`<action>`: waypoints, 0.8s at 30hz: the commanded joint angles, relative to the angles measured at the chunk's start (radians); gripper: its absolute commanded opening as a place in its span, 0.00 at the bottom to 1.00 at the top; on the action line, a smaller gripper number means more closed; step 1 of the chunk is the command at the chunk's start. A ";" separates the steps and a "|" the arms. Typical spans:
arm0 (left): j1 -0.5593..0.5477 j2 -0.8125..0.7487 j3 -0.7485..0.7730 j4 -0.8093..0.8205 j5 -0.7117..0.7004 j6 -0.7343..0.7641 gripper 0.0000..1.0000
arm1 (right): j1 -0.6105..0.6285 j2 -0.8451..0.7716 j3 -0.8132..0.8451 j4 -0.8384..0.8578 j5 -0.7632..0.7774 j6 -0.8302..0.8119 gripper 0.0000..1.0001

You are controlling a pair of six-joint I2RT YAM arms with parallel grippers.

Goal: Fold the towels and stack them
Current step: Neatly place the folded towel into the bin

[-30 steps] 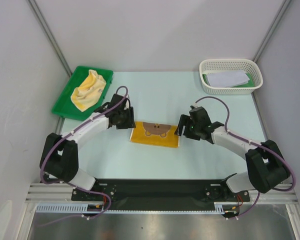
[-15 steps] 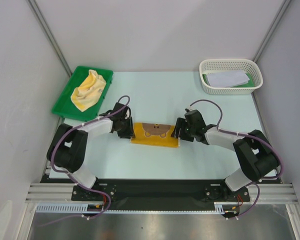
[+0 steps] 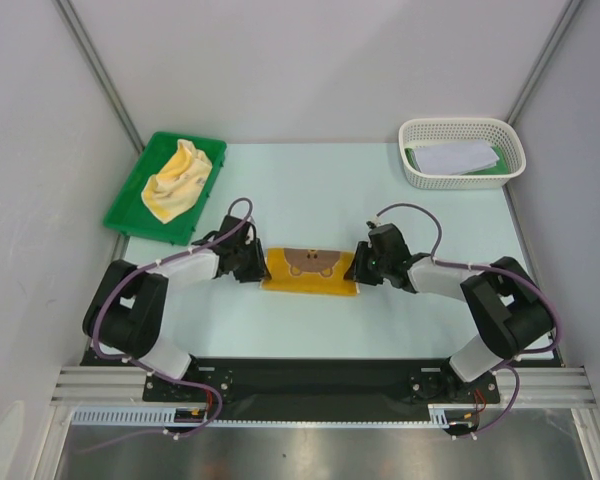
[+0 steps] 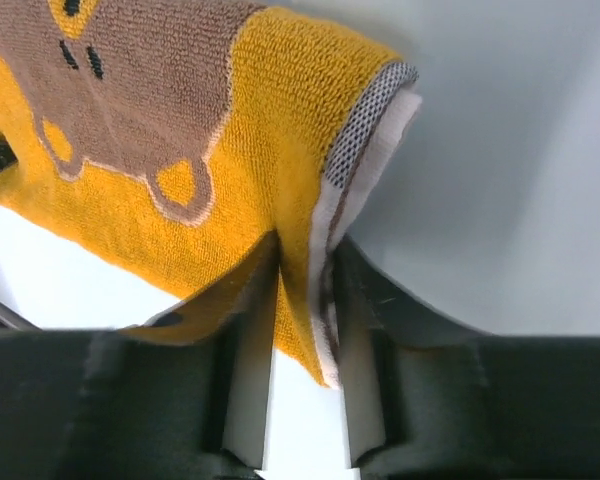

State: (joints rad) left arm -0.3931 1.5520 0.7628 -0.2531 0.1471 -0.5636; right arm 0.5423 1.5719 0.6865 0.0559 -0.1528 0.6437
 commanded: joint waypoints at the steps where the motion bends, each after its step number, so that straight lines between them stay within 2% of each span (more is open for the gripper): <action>1: 0.002 -0.026 -0.043 -0.034 0.032 -0.045 0.35 | 0.013 0.014 -0.028 -0.021 -0.014 0.005 0.24; 2: 0.002 -0.030 -0.042 -0.038 0.034 -0.044 0.35 | 0.010 -0.001 -0.027 -0.028 -0.008 -0.009 0.19; 3: 0.002 -0.041 -0.031 -0.050 0.032 -0.042 0.35 | -0.005 -0.007 -0.021 -0.036 -0.007 -0.018 0.09; 6: 0.005 -0.064 0.030 -0.119 -0.018 -0.018 0.37 | -0.037 -0.032 0.039 -0.106 -0.016 -0.099 0.00; 9: 0.019 -0.111 0.137 -0.228 -0.128 0.034 0.40 | -0.065 -0.026 0.126 -0.223 -0.025 -0.221 0.00; 14: 0.037 -0.191 0.257 -0.313 -0.239 0.102 0.45 | -0.084 0.031 0.372 -0.442 0.012 -0.366 0.00; 19: 0.042 -0.193 0.283 -0.302 -0.175 0.123 0.46 | -0.149 0.164 0.611 -0.609 0.006 -0.475 0.00; 24: 0.042 -0.136 0.280 -0.287 -0.127 0.139 0.45 | -0.246 0.341 0.930 -0.709 -0.022 -0.567 0.00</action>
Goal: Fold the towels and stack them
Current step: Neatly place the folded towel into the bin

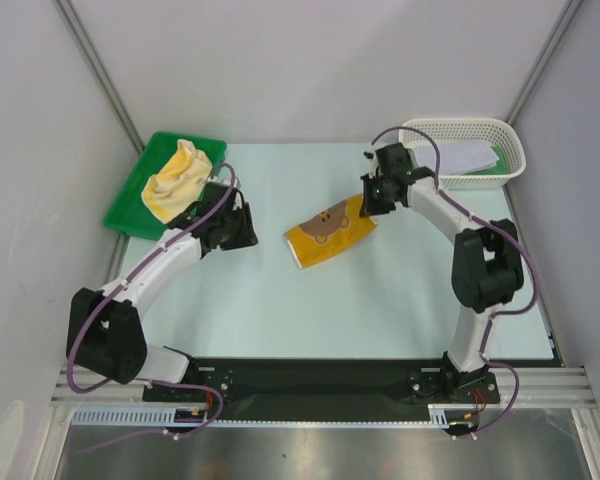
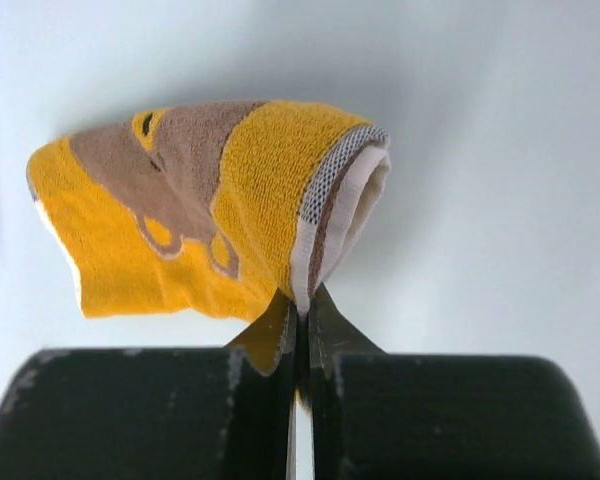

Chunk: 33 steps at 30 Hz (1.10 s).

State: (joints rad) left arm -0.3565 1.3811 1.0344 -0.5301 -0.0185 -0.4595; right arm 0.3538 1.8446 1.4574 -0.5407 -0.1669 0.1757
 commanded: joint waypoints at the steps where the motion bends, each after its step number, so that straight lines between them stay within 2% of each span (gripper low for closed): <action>1: 0.005 0.044 0.010 -0.007 0.051 0.035 0.45 | -0.073 0.093 0.205 -0.129 -0.009 -0.110 0.00; 5: 0.005 0.070 0.009 0.013 0.132 0.039 0.44 | -0.153 0.197 0.406 -0.183 -0.010 -0.160 0.00; 17: 0.005 0.119 0.027 0.018 0.177 0.053 0.45 | -0.398 0.547 1.011 -0.310 -0.029 -0.240 0.00; 33: 0.005 0.134 0.047 0.001 0.180 0.071 0.44 | -0.596 0.591 1.049 -0.096 -0.045 -0.249 0.00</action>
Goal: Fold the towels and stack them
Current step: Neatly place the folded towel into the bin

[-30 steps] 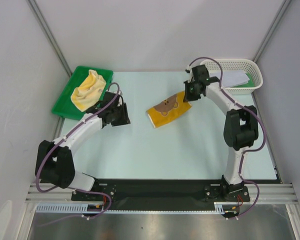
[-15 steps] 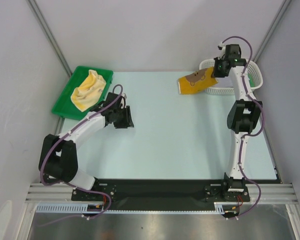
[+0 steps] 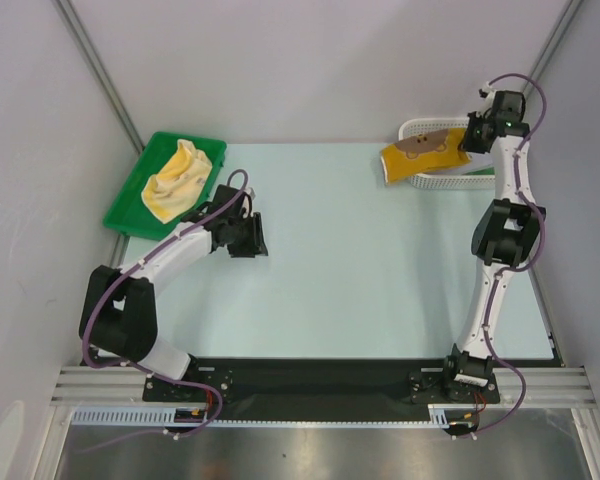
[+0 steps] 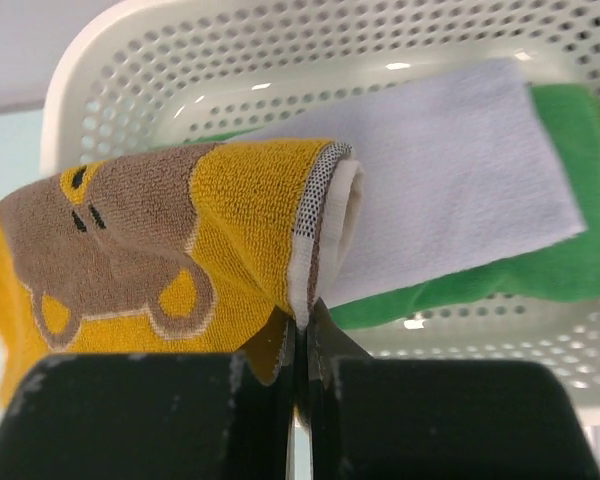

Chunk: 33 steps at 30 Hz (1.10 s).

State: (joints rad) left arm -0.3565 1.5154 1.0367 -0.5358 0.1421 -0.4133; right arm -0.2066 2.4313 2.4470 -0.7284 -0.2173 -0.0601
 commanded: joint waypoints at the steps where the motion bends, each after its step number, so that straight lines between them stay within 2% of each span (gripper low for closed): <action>1: 0.007 0.002 0.048 0.005 0.019 0.025 0.44 | -0.049 0.009 0.063 0.096 -0.001 -0.014 0.00; 15: 0.005 -0.001 0.091 -0.039 0.031 0.064 0.45 | -0.116 0.170 0.181 0.224 -0.057 0.020 0.02; 16: 0.005 -0.001 0.094 -0.041 0.031 0.065 0.45 | -0.119 0.181 0.184 0.236 -0.054 0.025 0.05; 17: 0.005 0.000 0.098 -0.050 0.027 0.067 0.45 | -0.122 0.187 0.185 0.251 -0.048 0.037 0.14; 18: 0.004 0.000 0.109 -0.055 0.022 0.068 0.45 | -0.126 0.190 0.184 0.283 -0.013 0.055 0.41; 21: 0.004 -0.004 0.131 -0.076 -0.001 0.076 0.46 | -0.142 0.152 0.161 0.332 0.001 0.089 0.80; 23: 0.002 -0.018 0.138 -0.088 -0.012 0.082 0.46 | -0.143 0.108 0.081 0.372 -0.004 0.098 0.90; 24: 0.002 -0.026 0.146 -0.089 -0.027 0.082 0.47 | -0.142 0.068 0.060 0.397 -0.007 0.100 0.99; 27: 0.004 -0.067 0.155 -0.072 -0.045 0.070 0.48 | -0.116 0.019 0.035 0.371 0.044 0.082 1.00; 29: 0.002 -0.108 0.160 -0.046 -0.052 0.062 0.48 | -0.081 -0.046 0.002 0.347 0.151 0.065 1.00; 33: 0.004 -0.153 0.213 -0.039 -0.137 0.054 0.51 | -0.021 -0.204 -0.110 0.288 0.245 0.126 1.00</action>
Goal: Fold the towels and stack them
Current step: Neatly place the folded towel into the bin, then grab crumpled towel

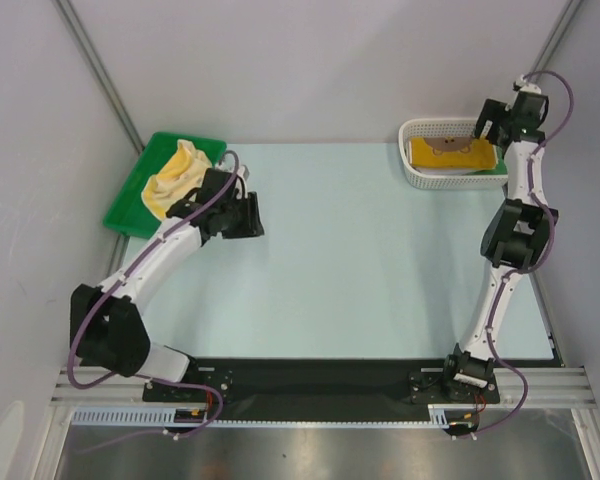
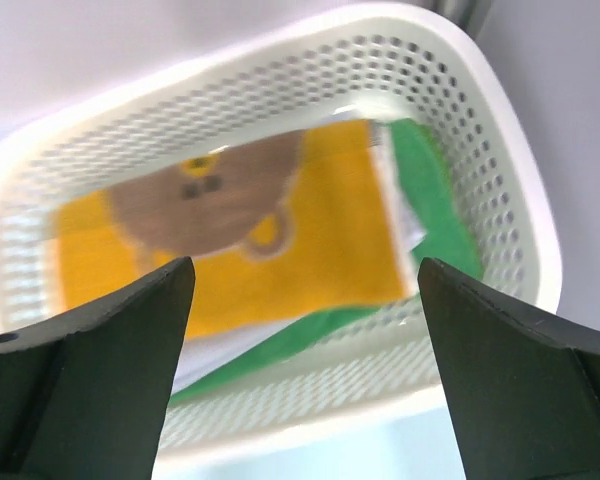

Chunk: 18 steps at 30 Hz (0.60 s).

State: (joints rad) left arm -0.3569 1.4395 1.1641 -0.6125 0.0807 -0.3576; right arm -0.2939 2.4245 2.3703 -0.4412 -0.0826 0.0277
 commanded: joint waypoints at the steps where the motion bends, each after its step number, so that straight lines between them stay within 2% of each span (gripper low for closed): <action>1: 0.006 -0.083 0.101 0.042 -0.147 0.008 0.52 | 0.085 -0.234 -0.063 -0.011 0.121 0.067 1.00; 5: 0.041 -0.076 0.207 0.023 -0.298 0.065 0.56 | 0.203 -0.466 -0.284 -0.013 0.045 0.224 1.00; 6: 0.056 -0.068 0.254 0.019 -0.321 0.074 0.58 | 0.275 -0.499 -0.375 0.007 0.018 0.253 1.00; 8: 0.117 -0.039 0.288 0.023 -0.329 0.094 0.59 | 0.367 -0.589 -0.471 0.028 0.009 0.287 1.00; 9: 0.137 -0.025 0.311 0.026 -0.328 0.095 0.60 | 0.445 -0.617 -0.511 0.048 0.004 0.299 1.00; 13: 0.258 0.073 0.370 0.016 -0.326 0.114 0.61 | 0.628 -0.699 -0.715 0.087 -0.029 0.331 1.00; 18: 0.383 0.283 0.456 -0.006 -0.309 0.114 0.62 | 0.763 -0.757 -0.893 0.136 -0.144 0.343 1.00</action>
State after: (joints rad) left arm -0.0319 1.6165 1.5692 -0.5861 -0.2188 -0.2749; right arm 0.4419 1.7107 1.5566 -0.3332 -0.1642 0.3313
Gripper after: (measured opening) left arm 0.616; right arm 0.995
